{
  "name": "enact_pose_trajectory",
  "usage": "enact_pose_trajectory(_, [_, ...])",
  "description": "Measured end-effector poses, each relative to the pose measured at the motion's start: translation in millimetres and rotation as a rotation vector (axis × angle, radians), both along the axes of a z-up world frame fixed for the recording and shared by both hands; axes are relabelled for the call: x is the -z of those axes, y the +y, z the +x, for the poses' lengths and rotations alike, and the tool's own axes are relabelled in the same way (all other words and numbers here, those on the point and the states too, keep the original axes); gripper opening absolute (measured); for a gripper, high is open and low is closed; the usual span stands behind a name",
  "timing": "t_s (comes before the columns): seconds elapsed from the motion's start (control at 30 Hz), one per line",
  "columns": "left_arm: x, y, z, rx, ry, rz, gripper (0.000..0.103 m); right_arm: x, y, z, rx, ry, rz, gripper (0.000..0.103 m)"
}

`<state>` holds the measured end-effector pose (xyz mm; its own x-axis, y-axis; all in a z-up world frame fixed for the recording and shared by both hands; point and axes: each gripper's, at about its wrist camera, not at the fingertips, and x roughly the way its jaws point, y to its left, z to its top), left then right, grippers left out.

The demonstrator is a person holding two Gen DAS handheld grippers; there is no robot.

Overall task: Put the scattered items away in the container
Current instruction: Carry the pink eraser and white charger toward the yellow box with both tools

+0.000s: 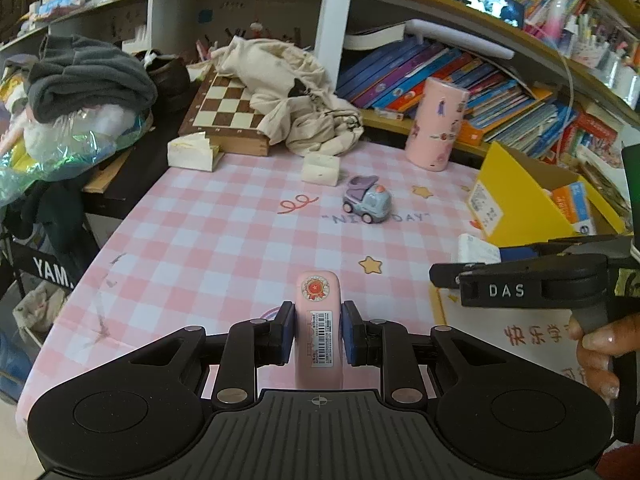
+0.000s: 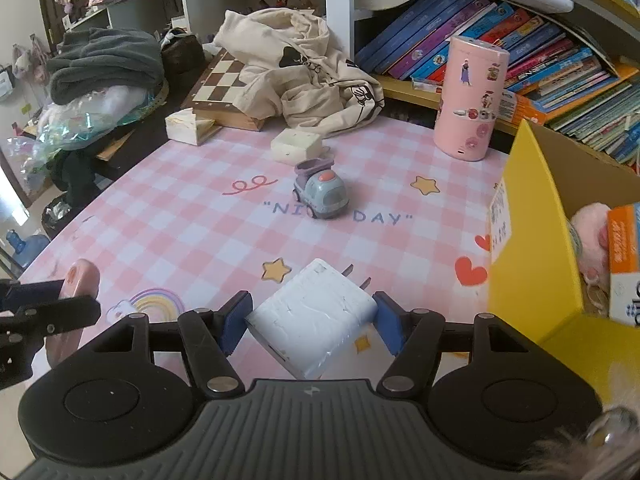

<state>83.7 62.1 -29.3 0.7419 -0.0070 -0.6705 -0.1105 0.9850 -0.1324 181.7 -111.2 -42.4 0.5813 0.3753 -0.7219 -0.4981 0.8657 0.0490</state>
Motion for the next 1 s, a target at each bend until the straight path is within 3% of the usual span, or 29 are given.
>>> enact_pose_trajectory(0.53, [-22, -14, -59, 0.069, -0.075, 0.005, 0.023, -21, -13, -84, 0.009, -0.058, 0.015, 0.063])
enact_pose_trajectory(1.0, [-28, -31, -87, 0.157, -0.102, -0.001, 0.023, -30, -39, -134, 0.097, -0.100, 0.029, 0.063])
